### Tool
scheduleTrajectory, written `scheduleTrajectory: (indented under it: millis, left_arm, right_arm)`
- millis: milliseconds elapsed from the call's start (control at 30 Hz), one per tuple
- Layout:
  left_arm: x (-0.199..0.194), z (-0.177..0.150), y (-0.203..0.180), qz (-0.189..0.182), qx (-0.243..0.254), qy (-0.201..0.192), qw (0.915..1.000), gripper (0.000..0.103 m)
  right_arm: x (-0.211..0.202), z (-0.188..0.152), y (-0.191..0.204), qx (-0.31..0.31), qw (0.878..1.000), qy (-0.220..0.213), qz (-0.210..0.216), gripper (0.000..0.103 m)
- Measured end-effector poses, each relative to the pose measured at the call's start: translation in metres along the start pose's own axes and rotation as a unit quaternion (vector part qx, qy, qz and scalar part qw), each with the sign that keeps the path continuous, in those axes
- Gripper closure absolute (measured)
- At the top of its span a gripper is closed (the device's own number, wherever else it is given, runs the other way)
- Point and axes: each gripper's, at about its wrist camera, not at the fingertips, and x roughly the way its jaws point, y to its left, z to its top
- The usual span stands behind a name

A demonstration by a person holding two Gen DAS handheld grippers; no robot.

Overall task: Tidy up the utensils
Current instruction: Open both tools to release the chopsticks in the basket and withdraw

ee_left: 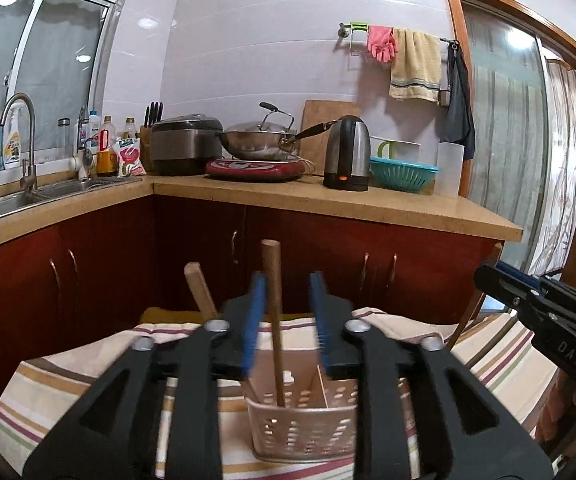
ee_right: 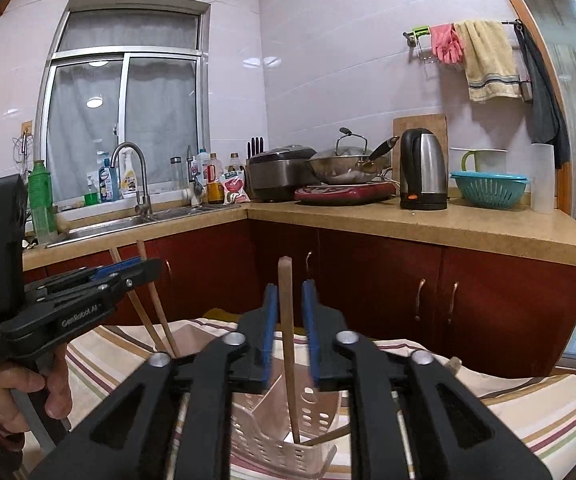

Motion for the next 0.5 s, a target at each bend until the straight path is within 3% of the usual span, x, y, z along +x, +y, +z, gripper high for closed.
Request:
scheduleTrajectory:
  millis: [33,133,500]
  left_arm:
    - [-0.002,-0.001,0.0,0.0,-0.001,0.0,1.0,0.065]
    - [-0.012,-0.002,0.002,0.001,-0.006,-0.003,1.0,0.048]
    - [-0.061,-0.025,-0.008,0.013,0.004,0.005,0.9999,0.038]
  right_arm:
    - [-0.001,0.001,-0.001,0.0,1.0,-0.001,-0.002,0.069]
    - [-0.009,0.003,-0.001,-0.001,1.0,-0.007,-0.009,0.06]
    - [-0.073,-0.006,0.004,-0.004,0.999,-0.014,-0.033,0.052]
